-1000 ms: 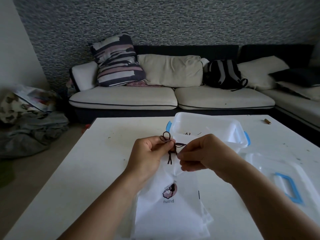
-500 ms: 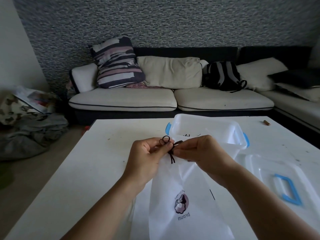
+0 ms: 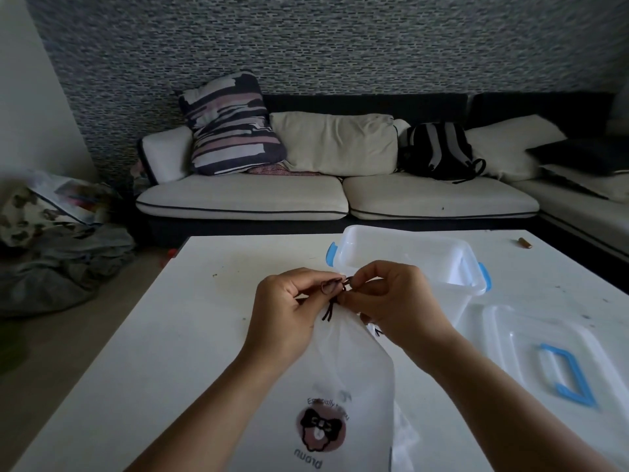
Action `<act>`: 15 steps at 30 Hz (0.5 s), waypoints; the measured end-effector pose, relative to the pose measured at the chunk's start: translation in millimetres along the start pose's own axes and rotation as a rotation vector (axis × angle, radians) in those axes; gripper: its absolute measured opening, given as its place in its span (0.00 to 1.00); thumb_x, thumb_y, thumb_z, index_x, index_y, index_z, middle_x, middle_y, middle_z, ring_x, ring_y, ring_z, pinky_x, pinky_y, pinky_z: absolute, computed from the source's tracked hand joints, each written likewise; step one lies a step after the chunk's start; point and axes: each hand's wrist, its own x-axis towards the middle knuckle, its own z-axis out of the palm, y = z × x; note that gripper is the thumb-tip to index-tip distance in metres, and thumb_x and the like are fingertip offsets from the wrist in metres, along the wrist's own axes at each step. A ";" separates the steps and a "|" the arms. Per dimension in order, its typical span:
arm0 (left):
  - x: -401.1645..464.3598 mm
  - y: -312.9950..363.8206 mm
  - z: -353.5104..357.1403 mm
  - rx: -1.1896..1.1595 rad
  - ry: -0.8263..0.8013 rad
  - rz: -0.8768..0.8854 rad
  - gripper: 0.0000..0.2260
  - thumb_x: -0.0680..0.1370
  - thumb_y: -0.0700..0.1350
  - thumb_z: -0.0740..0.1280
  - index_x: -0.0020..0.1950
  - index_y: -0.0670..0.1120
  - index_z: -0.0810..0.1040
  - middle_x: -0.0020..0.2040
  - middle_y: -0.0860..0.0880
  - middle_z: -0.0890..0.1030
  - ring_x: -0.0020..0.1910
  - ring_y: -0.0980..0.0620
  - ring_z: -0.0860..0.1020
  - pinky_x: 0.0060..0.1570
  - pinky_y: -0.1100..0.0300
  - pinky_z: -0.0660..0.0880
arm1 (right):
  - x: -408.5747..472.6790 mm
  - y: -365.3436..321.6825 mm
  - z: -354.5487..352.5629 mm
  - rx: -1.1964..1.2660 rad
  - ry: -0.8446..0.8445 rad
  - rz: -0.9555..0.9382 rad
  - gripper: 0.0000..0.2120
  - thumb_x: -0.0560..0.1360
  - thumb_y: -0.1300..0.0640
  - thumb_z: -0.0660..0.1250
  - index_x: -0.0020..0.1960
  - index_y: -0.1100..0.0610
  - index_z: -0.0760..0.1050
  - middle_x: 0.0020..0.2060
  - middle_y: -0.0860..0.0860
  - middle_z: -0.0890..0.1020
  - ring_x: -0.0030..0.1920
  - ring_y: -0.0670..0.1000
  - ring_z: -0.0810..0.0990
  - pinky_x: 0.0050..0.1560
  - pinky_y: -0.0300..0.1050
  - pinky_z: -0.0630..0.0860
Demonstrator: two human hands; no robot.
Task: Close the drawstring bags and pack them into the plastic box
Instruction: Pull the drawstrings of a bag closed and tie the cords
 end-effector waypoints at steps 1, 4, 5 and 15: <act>-0.3 0.1 -0.7 0.029 -0.015 0.031 0.08 0.76 0.36 0.72 0.51 0.47 0.87 0.46 0.55 0.87 0.48 0.58 0.84 0.51 0.64 0.79 | 1.2 1.0 0.1 0.010 -0.007 0.030 0.09 0.70 0.67 0.77 0.42 0.62 0.76 0.30 0.56 0.83 0.24 0.46 0.74 0.25 0.34 0.69; -0.4 -1.8 -0.9 0.054 -0.048 0.065 0.11 0.75 0.33 0.72 0.50 0.47 0.87 0.45 0.54 0.87 0.46 0.57 0.84 0.50 0.62 0.80 | 2.5 7.2 2.9 0.012 -0.054 0.094 0.09 0.72 0.68 0.73 0.50 0.62 0.76 0.34 0.57 0.85 0.26 0.47 0.73 0.29 0.37 0.71; -0.5 -2.7 -0.5 0.054 -0.055 0.070 0.11 0.75 0.33 0.72 0.50 0.47 0.87 0.44 0.54 0.87 0.45 0.55 0.85 0.48 0.61 0.80 | 2.7 9.7 4.1 0.030 -0.076 0.103 0.09 0.73 0.68 0.72 0.51 0.62 0.75 0.33 0.55 0.84 0.25 0.46 0.73 0.29 0.36 0.70; 2.8 -2.3 -0.5 0.122 -0.064 0.160 0.14 0.74 0.29 0.71 0.51 0.46 0.87 0.44 0.55 0.86 0.44 0.57 0.84 0.46 0.64 0.79 | 8.0 9.8 -5.4 0.218 -0.161 0.198 0.11 0.73 0.72 0.71 0.51 0.61 0.76 0.39 0.58 0.84 0.30 0.47 0.79 0.31 0.35 0.74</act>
